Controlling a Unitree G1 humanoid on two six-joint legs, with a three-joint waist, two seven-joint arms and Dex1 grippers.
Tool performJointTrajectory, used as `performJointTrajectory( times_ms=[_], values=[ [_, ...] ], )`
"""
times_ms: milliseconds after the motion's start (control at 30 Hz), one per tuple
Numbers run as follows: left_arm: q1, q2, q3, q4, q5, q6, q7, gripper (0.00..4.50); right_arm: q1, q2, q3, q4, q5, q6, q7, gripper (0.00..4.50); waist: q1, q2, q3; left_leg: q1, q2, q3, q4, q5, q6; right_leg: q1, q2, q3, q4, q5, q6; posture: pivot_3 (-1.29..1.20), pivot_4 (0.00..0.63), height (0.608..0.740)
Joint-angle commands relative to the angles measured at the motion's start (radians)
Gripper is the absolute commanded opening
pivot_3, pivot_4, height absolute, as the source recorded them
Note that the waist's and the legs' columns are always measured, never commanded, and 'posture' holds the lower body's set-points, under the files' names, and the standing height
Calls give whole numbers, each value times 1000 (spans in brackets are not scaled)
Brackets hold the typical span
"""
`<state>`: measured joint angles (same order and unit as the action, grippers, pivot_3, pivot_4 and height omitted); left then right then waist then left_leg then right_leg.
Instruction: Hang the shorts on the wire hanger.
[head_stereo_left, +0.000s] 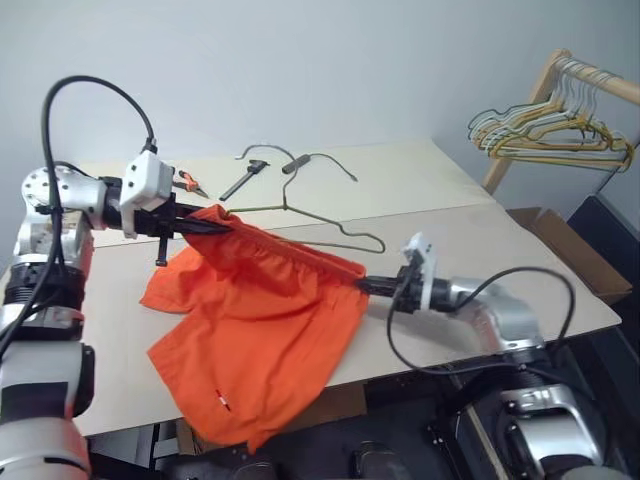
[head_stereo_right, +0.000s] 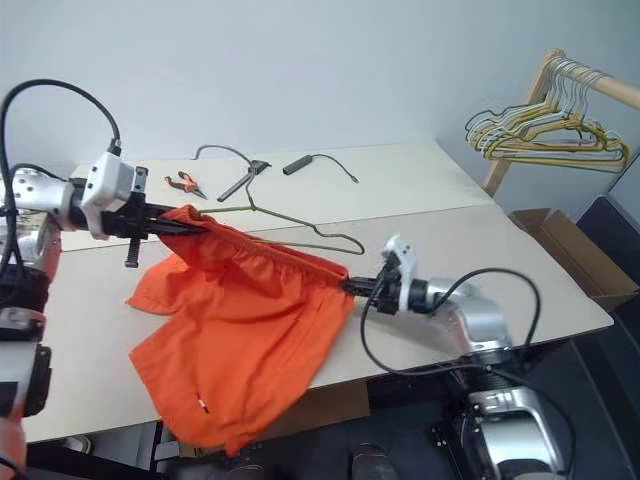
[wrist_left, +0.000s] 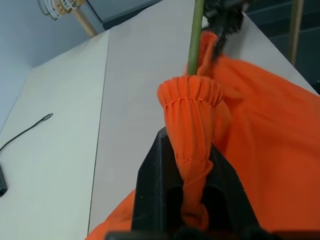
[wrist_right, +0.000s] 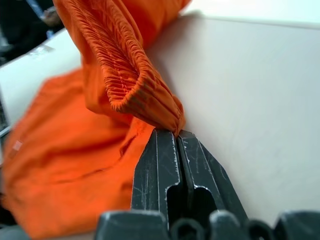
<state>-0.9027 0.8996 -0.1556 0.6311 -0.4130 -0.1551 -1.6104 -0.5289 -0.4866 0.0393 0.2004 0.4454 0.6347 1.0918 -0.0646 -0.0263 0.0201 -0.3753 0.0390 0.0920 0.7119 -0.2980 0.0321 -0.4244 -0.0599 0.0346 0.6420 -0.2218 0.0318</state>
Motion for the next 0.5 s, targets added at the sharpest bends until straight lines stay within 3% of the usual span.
performJointTrajectory(
  times_ms=[33,300,500],
  values=[
    [-18,40,-7,7,-23,-28,-4,0,-14,-72,-30,20,3,-29,65,11,4,0,0,1,0,0,0,0,0,1,0,0,0,0,0,-5,0,740],
    [-32,14,-9,91,70,-91,-4,0,-18,-138,-27,33,-14,-60,99,11,8,0,0,1,0,2,0,0,0,1,0,1,0,0,0,-10,0,740],
    [-21,30,-40,89,16,-101,-4,0,-41,-142,-31,84,-25,-46,75,11,9,0,0,1,0,2,0,0,0,0,0,1,0,0,0,-16,0,740]
  ],
)
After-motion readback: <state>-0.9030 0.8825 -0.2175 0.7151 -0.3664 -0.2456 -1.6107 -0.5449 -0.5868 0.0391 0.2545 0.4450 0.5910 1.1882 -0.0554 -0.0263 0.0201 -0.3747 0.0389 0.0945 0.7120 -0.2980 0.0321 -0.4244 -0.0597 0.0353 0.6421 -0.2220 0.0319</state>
